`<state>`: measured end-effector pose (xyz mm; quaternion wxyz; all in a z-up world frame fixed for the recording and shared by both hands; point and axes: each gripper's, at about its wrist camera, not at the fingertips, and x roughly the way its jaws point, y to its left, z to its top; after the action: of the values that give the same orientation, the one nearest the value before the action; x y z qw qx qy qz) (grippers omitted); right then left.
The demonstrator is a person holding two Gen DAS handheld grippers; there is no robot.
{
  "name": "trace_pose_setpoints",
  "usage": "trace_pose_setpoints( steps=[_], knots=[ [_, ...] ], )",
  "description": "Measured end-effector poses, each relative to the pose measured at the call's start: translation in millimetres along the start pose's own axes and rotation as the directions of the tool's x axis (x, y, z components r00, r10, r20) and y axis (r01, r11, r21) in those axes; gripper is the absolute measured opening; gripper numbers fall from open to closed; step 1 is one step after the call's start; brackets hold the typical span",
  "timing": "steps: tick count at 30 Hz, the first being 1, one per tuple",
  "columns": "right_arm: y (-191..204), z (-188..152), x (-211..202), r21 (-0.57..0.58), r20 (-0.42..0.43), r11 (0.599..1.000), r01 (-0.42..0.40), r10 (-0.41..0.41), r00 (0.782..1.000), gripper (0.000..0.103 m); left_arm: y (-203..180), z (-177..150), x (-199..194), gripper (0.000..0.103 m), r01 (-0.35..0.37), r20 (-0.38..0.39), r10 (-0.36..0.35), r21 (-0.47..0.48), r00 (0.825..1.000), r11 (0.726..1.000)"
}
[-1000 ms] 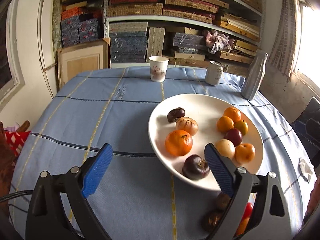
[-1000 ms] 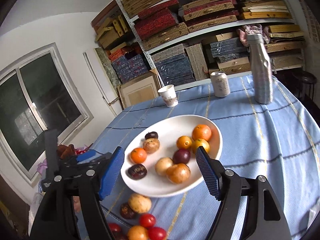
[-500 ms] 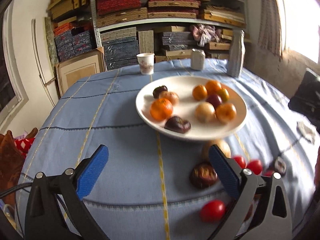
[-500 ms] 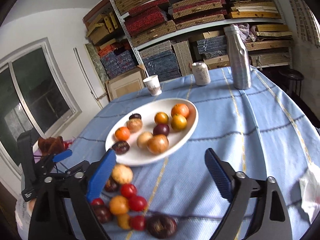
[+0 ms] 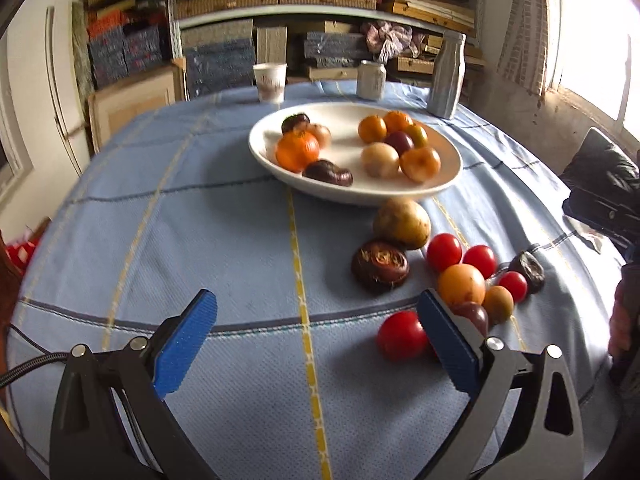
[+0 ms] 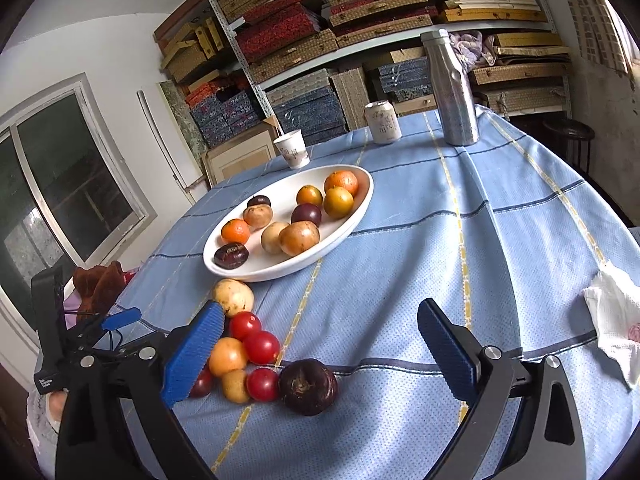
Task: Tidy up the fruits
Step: 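Withdraw both tools from the plate and hover above the remaining pile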
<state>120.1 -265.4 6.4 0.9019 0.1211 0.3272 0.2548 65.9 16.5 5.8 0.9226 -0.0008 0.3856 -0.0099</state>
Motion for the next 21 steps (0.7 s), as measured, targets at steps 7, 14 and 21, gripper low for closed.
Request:
trace_pose_setpoints(
  steps=[7,14,21],
  knots=[
    [3.0,-0.9,2.0,-0.012,-0.008,1.0,0.002,-0.002,1.0,0.098,-13.8,-1.7,12.6,0.098,0.006,-0.058,-0.003,0.057,0.998,0.998],
    [3.0,-0.9,1.9,-0.012,-0.012,1.0,0.004,-0.005,1.0,0.098,-5.3,-0.5,14.9,0.099,-0.019,-0.068,0.021,0.019,0.997,1.0],
    [2.3,-1.4,1.7,-0.006,-0.009,1.0,0.003,-0.003,1.0,0.098,17.6,3.6,4.3,0.099,-0.276,0.004,0.276,-0.012,0.961,0.961]
  ],
)
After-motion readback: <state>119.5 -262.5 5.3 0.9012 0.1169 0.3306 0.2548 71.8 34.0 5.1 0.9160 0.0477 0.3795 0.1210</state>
